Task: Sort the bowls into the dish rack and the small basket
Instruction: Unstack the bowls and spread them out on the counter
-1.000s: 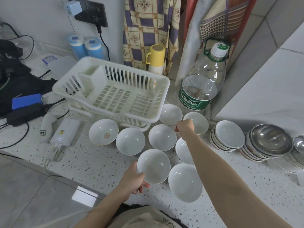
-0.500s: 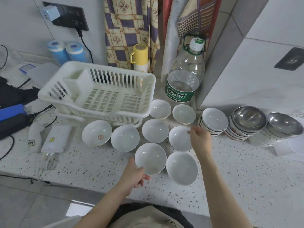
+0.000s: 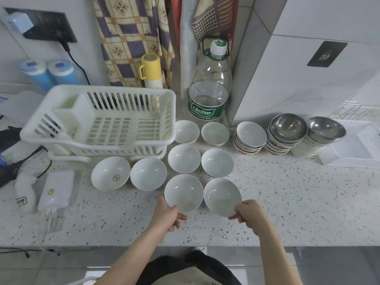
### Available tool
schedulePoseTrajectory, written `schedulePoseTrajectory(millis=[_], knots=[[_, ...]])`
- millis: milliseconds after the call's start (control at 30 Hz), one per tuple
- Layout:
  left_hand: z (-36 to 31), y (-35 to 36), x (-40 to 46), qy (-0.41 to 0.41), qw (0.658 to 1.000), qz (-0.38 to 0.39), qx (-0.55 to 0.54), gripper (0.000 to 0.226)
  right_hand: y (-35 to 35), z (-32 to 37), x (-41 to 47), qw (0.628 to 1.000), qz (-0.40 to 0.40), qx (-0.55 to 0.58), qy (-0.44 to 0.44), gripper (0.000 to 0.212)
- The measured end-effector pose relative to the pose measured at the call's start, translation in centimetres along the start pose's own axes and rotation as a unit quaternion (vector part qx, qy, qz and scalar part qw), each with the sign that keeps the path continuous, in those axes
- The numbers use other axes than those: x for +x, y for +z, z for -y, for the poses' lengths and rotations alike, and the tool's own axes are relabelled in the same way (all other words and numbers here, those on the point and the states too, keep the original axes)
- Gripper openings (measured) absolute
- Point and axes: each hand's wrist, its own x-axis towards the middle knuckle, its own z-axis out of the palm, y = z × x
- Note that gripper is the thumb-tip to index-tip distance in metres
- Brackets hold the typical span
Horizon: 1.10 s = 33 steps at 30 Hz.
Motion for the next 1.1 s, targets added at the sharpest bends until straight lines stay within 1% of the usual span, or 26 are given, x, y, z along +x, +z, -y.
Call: schedulePoseTrajectory(millis=[100,200,400,633,867,967,1033,1100], knots=[[-0.1,-0.1,-0.1,0.005,1.000,0.004,-0.001,0.038,0.8,-0.2,-0.4,0.999,-0.036,0.028,-0.016,0.022],[-0.1,-0.1,-0.1,0.006,1.000,0.009,-0.001,0.036,1.3,-0.1,-0.2,0.998,-0.044,0.044,-0.015,0.022],[-0.1,-0.1,-0.1,-0.001,1.000,0.009,-0.001,0.036,1.4,0.2,0.2,0.999,-0.038,0.033,0.003,0.022],[-0.3,0.2,-0.3,0.015,1.000,-0.004,-0.024,0.037,1.3,0.3,-0.4,0.999,-0.026,0.018,-0.010,0.021],[-0.1,0.2,0.0,0.011,0.999,-0.008,-0.031,0.042,1.4,0.3,-1.4,0.999,-0.020,0.038,-0.013,0.020],[0.0,0.0,-0.1,0.018,1.000,-0.010,-0.001,0.042,1.3,0.0,-1.6,0.998,-0.011,0.060,-0.003,0.013],[0.2,-0.2,-0.4,0.024,0.999,-0.019,0.031,0.046,1.1,-0.1,-1.8,0.998,-0.008,0.067,0.005,0.010],[0.6,-0.4,-0.9,0.042,0.997,-0.036,0.052,0.061,0.7,-0.3,-1.9,0.998,-0.023,0.053,0.011,0.017]])
